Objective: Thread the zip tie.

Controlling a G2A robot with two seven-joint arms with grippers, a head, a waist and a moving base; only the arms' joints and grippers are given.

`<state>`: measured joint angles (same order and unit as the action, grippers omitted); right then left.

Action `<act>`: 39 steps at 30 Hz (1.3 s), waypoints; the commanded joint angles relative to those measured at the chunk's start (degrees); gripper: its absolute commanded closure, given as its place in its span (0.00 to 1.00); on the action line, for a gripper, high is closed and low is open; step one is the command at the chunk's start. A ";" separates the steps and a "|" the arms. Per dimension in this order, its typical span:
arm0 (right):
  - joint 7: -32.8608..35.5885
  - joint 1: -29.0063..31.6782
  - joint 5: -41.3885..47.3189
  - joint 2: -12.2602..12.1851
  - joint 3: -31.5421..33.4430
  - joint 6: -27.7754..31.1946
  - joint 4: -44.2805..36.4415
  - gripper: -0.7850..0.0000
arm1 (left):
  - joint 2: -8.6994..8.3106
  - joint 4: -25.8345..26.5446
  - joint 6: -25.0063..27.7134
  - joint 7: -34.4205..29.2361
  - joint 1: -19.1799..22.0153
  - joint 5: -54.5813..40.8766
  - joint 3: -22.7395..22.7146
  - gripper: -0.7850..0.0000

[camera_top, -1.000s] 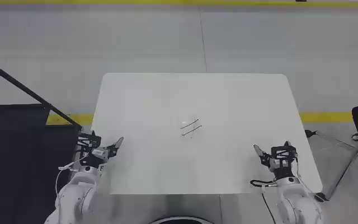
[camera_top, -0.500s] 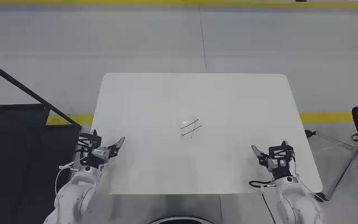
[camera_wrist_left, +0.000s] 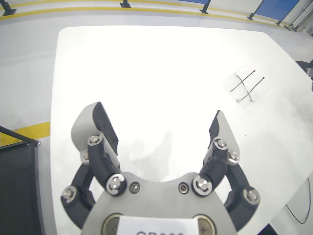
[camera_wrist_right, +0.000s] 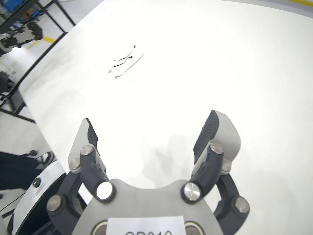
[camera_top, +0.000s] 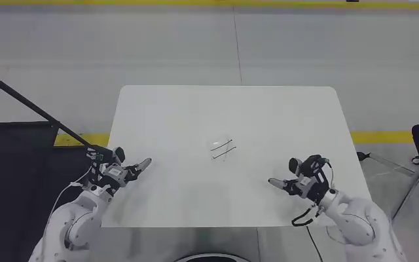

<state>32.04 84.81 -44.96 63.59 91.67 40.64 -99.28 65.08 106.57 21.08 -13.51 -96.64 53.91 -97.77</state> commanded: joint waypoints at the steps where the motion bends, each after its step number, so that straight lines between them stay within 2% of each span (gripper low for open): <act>1: 4.65 -2.47 3.40 -0.15 -1.64 0.97 0.46 0.00 | -0.06 0.52 1.06 -1.02 0.19 -0.95 0.19 0.00; 4: 9.62 -5.82 9.86 -0.43 -4.25 4.07 2.36 0.00 | -0.18 0.97 2.75 -2.33 0.59 -2.23 0.31 0.00; 6: 11.79 -7.53 11.43 -0.60 -4.88 3.60 3.14 0.00 | -0.18 0.97 2.75 -2.33 0.59 -2.23 0.31 0.00; 15: 11.79 -7.53 11.43 -0.60 -4.88 3.60 3.14 0.00 | -0.18 0.97 2.75 -2.33 0.59 -2.23 0.31 0.00; 17: 11.79 -7.53 11.43 -0.60 -4.88 3.60 3.14 0.00 | -0.26 1.04 4.51 -3.03 0.59 -2.16 1.00 0.00; 20: 11.75 -8.36 11.50 -0.48 -6.40 0.46 3.22 0.00 | -0.32 0.27 5.70 -3.16 1.36 -1.63 2.00 0.00; 24: 15.83 -14.62 16.33 -0.29 -10.44 -1.50 6.60 0.00 | -0.35 -1.36 8.70 -4.09 1.79 -4.76 3.63 0.00; 29: 22.34 -24.30 22.62 0.07 -14.85 -5.28 15.20 0.00 | -0.69 -2.73 12.57 -6.51 2.64 -8.21 3.57 0.00; 32: 26.33 -29.81 25.92 0.53 -18.26 -6.41 20.94 0.00 | -0.76 -2.85 12.38 -6.19 2.63 -7.80 3.57 0.00; 34: 28.21 -33.06 28.11 0.90 -20.29 -6.65 24.95 0.08 | -0.76 -2.85 12.38 -6.19 2.63 -7.80 3.57 0.00; 36: 29.28 -35.94 28.97 1.30 -22.25 -7.25 28.44 0.04 | -0.76 -2.85 12.38 -6.19 2.63 -7.80 3.57 0.00; 39: 29.89 -39.19 29.74 1.95 -25.13 -7.43 32.34 0.11 | -0.76 -2.85 12.38 -6.19 2.63 -7.80 3.57 0.00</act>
<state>61.87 46.59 -15.40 65.36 67.37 33.20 -68.15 64.32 103.72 33.45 -19.69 -94.01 46.12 -94.20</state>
